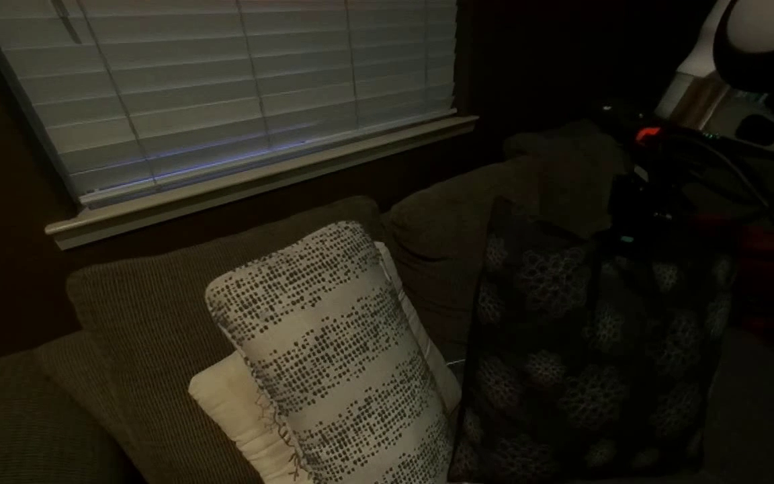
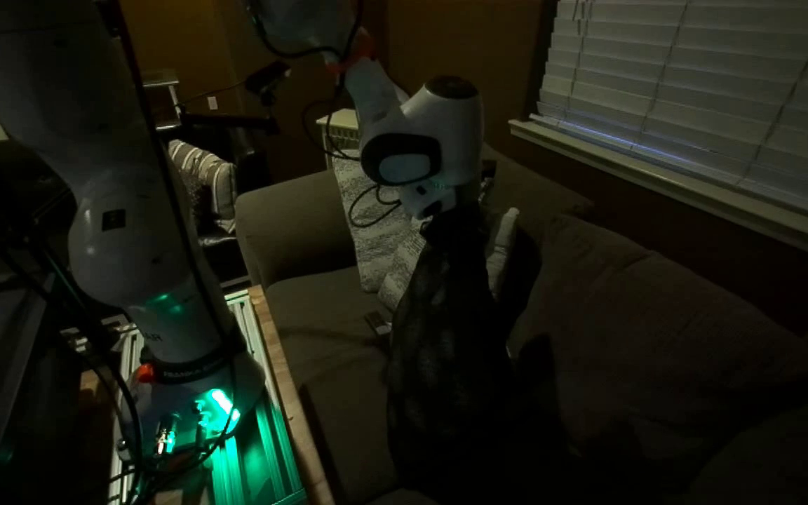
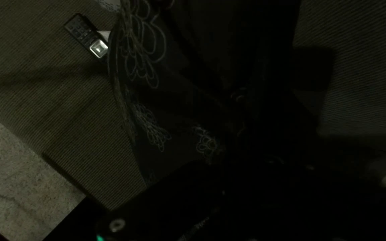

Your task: Turn the black pillow to the right

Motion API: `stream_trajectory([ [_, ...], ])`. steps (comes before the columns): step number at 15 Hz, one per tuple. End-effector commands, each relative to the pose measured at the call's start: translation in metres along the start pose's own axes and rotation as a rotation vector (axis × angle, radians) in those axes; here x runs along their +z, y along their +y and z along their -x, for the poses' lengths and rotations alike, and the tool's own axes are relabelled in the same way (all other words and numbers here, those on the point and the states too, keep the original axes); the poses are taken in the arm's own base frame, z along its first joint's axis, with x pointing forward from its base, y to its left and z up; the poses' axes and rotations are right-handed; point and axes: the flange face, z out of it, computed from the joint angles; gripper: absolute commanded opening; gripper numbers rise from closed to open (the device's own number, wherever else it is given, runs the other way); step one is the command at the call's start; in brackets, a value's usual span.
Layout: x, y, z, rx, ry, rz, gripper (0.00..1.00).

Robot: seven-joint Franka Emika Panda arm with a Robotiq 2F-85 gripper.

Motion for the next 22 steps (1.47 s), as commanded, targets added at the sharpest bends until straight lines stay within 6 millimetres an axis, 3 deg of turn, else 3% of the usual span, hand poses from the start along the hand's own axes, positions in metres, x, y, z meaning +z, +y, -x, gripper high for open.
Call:
stream_trajectory([
  [1, -0.030, 0.006, -0.004, 0.030, -0.093, -0.123, 0.01],
  [5, -0.036, 0.015, -0.014, 0.110, -0.121, -0.196, 0.01],
  [6, -0.033, 0.004, -0.007, 0.126, -0.121, -0.206, 0.01],
  [9, -0.034, 0.008, -0.003, 0.120, -0.122, -0.225, 0.01],
  [13, -0.054, 0.008, -0.002, 0.183, -0.186, -0.211, 0.01],
  [18, -0.059, 0.002, -0.024, 0.385, -0.263, -0.217, 0.01],
  [22, -0.052, -0.003, -0.056, 0.569, -0.300, -0.184, 0.01],
])
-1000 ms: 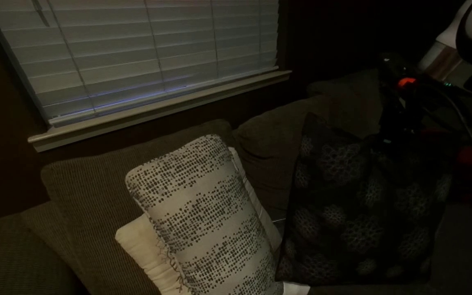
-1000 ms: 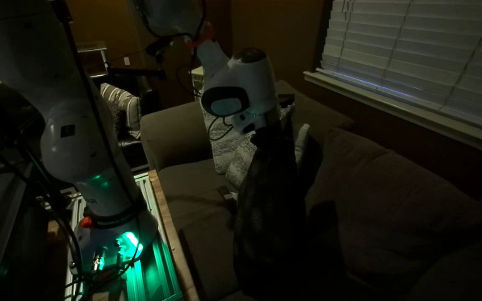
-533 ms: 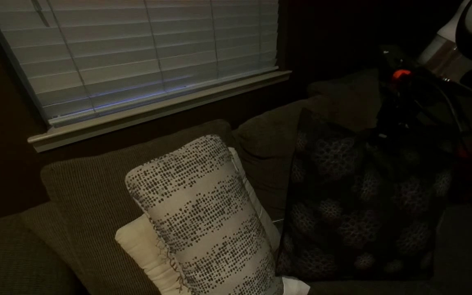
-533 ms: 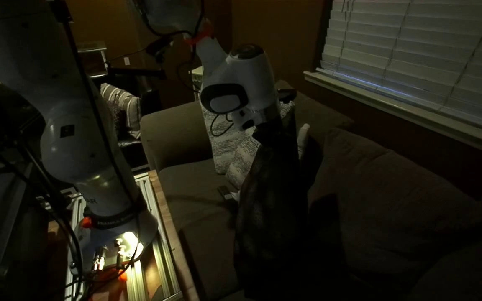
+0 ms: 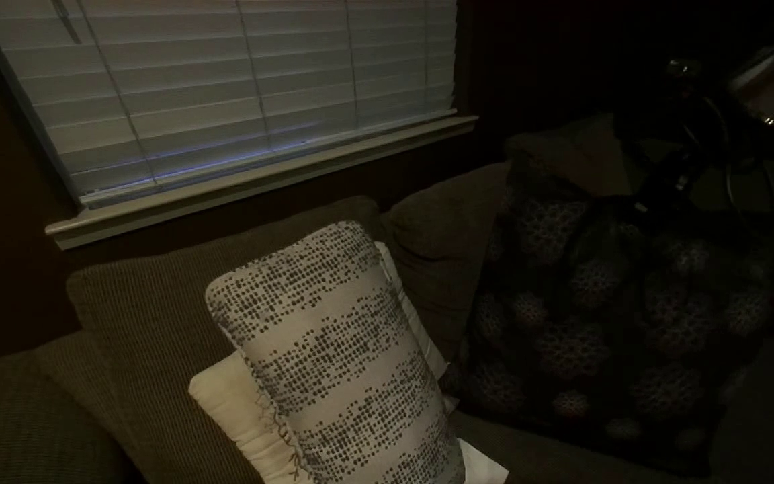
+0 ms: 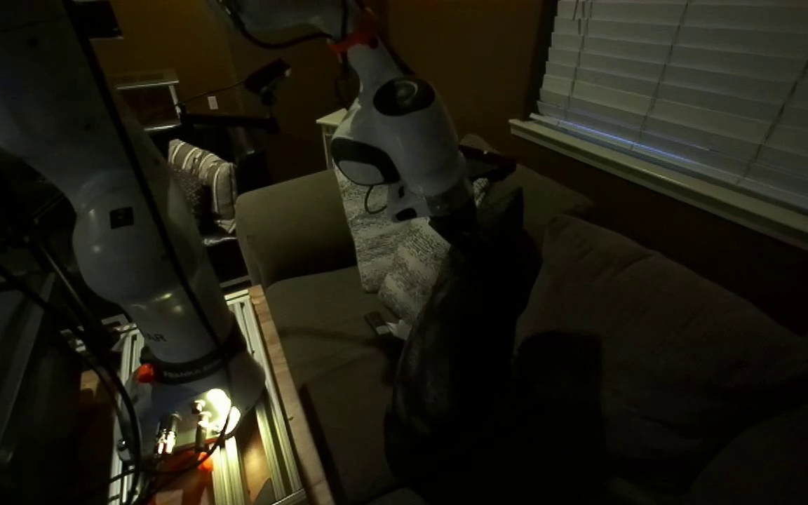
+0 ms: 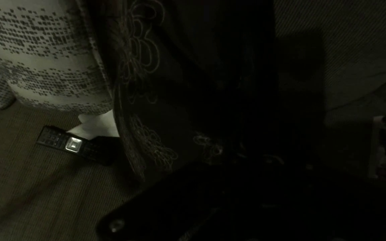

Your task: Turn the black pillow to the right

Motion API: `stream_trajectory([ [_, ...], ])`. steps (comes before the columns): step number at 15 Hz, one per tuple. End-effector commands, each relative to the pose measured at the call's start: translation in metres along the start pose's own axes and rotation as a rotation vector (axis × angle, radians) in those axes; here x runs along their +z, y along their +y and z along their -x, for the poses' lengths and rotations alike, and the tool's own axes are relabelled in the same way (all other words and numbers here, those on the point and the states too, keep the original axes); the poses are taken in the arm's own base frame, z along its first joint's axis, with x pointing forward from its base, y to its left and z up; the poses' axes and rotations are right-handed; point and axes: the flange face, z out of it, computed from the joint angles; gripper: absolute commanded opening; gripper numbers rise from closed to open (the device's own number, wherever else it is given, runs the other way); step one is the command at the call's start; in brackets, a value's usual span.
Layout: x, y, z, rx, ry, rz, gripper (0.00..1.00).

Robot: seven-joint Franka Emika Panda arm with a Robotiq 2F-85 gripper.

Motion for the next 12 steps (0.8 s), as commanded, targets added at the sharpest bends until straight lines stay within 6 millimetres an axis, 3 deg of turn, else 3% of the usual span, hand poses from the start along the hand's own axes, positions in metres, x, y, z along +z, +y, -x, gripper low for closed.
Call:
stream_trajectory([
  [1, -0.020, -0.018, -0.011, 0.137, -0.077, -0.008, 0.01],
  [6, -0.008, -0.056, -0.025, 0.090, -0.086, 0.039, 0.01],
  [12, 0.019, -0.072, -0.036, -0.047, -0.047, 0.127, 0.01],
])
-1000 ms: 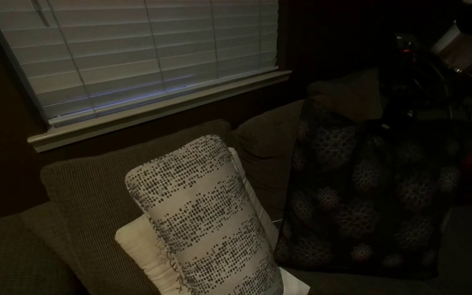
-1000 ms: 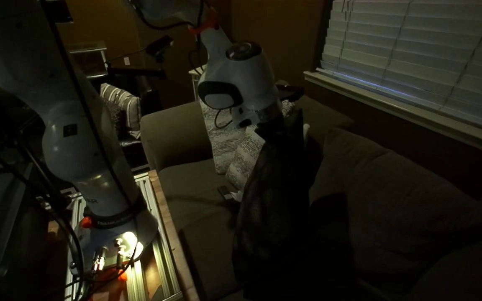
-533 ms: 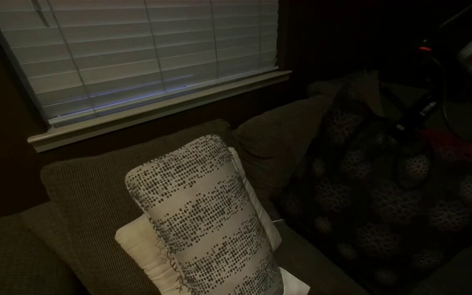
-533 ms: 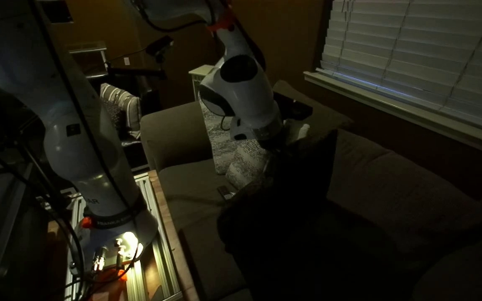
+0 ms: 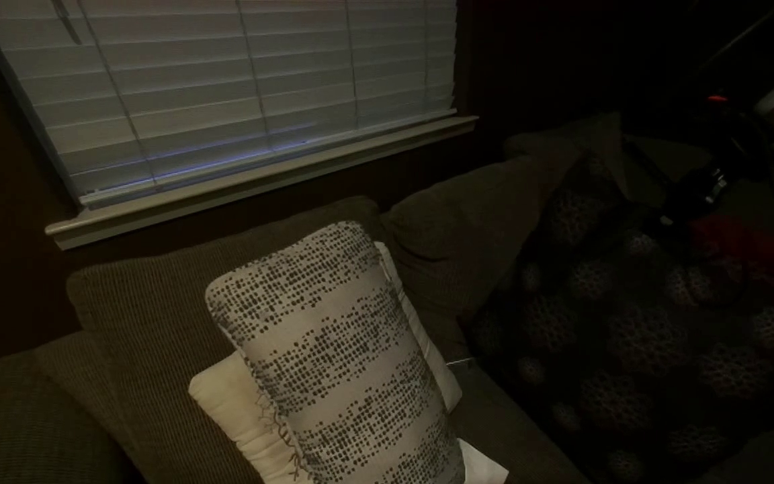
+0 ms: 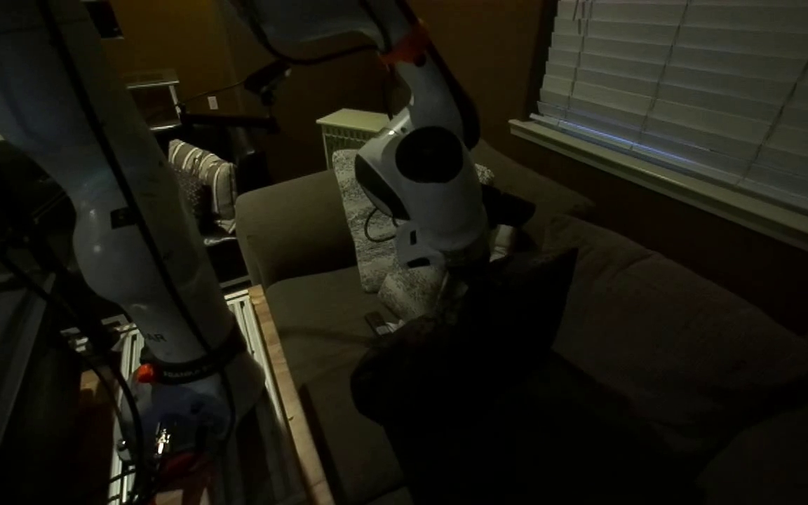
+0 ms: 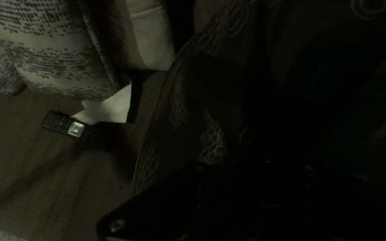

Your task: Turn the black pillow to the right

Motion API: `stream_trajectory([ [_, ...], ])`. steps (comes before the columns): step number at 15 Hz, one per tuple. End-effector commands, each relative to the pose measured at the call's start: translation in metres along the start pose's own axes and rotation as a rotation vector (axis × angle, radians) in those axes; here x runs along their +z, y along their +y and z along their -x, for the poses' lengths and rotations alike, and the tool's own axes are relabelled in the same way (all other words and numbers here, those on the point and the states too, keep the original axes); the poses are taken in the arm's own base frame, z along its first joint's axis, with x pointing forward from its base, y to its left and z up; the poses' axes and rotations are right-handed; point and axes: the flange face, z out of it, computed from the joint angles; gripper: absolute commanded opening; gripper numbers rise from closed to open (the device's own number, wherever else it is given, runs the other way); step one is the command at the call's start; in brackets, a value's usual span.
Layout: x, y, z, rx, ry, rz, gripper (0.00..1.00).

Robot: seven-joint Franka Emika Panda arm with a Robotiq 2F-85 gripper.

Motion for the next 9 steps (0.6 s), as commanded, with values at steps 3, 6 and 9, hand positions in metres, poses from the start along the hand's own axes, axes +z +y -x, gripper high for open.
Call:
stream_trajectory([
  [3, 0.020, -0.028, 0.013, -0.077, 0.010, 0.040, 0.01],
  [6, 0.037, -0.048, 0.009, -0.096, 0.049, 0.057, 0.01],
  [9, 0.050, -0.068, 0.005, -0.109, 0.100, 0.053, 0.31],
])
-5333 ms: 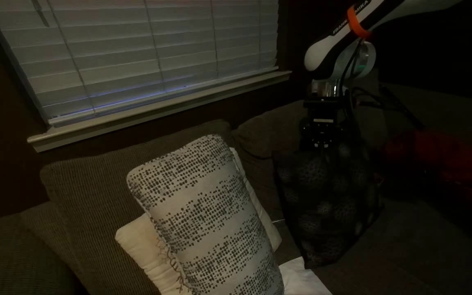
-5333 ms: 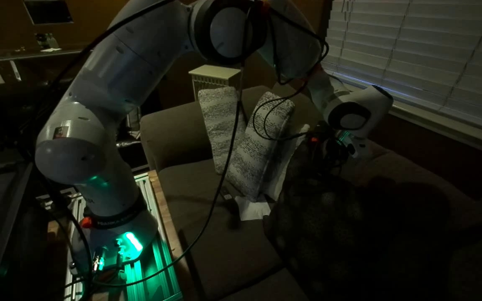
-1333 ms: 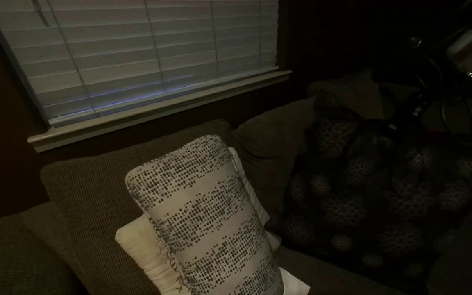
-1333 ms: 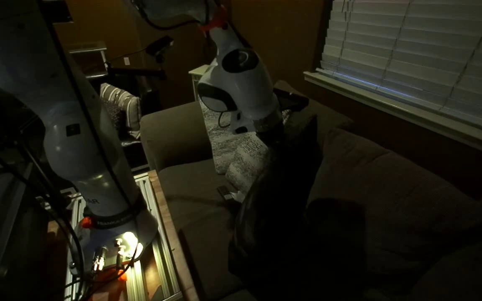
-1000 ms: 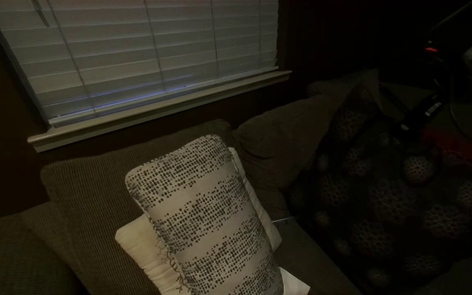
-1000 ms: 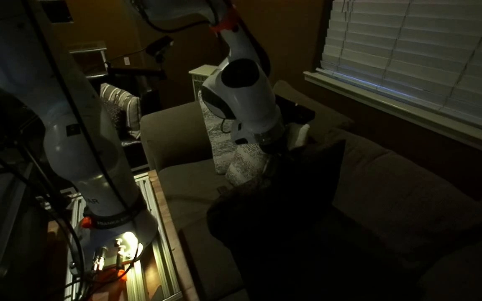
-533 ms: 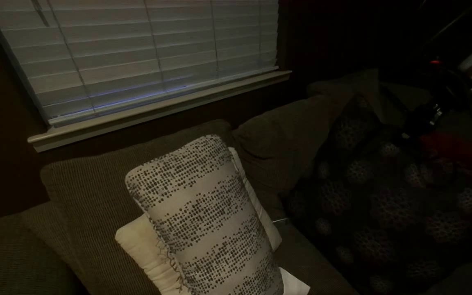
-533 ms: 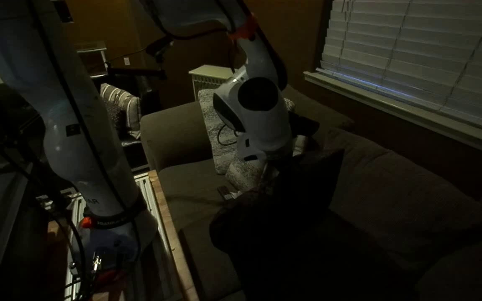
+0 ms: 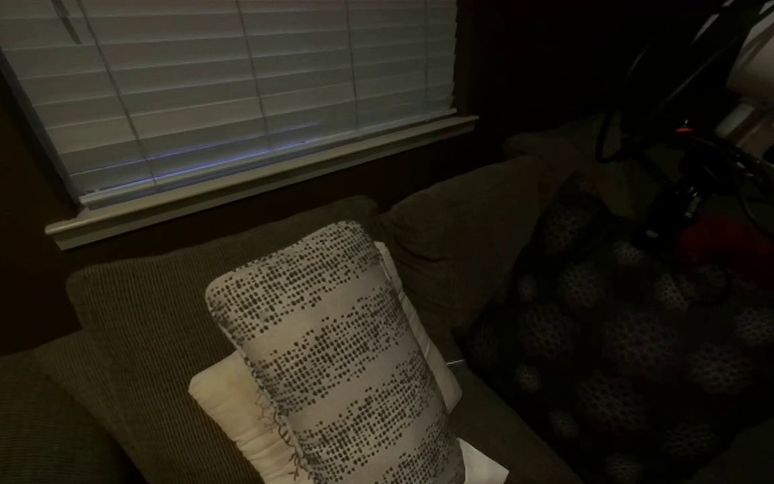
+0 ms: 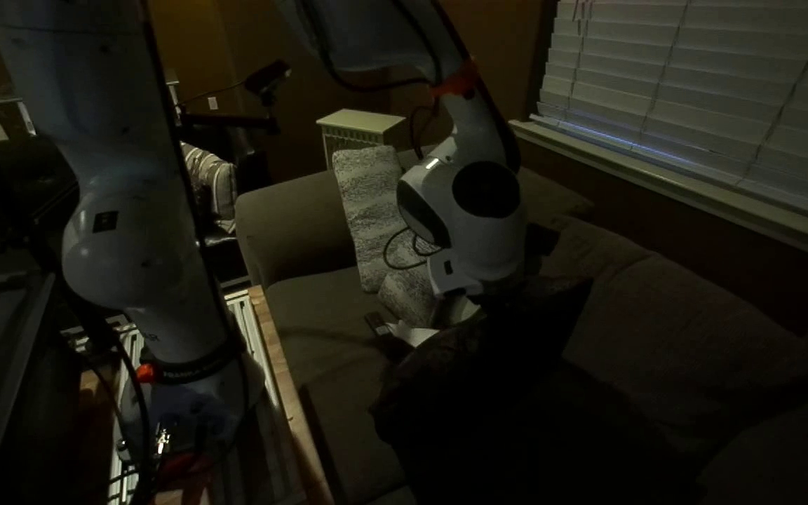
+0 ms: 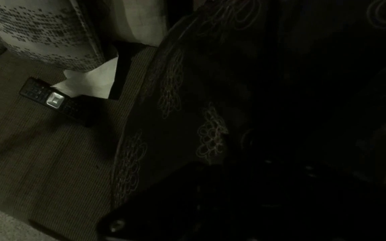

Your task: Turn the black pillow to the right

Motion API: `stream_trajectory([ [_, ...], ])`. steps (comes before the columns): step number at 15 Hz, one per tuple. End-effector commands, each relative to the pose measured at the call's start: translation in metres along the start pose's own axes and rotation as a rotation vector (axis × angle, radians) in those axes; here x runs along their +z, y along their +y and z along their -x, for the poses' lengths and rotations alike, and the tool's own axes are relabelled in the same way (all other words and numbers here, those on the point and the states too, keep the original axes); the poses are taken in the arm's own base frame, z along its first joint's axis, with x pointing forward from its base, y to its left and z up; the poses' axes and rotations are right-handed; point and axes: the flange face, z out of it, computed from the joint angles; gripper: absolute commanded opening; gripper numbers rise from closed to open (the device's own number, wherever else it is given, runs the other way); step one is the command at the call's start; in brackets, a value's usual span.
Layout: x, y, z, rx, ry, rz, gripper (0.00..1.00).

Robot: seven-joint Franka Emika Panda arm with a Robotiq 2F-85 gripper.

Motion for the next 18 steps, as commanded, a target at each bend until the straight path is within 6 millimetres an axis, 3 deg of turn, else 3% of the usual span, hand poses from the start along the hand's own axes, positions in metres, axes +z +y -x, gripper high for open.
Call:
stream_trajectory([
  [1, 0.011, -0.025, 0.005, -0.024, 0.028, 0.007, 0.33],
  [6, 0.011, -0.025, 0.008, -0.032, 0.077, -0.027, 0.66],
  [11, 0.012, -0.006, 0.021, -0.103, 0.111, 0.015, 0.99],
  [15, 0.015, 0.016, 0.027, -0.296, 0.204, 0.046, 1.00],
  [18, 0.018, 0.028, 0.015, -0.444, 0.317, 0.086, 1.00],
])
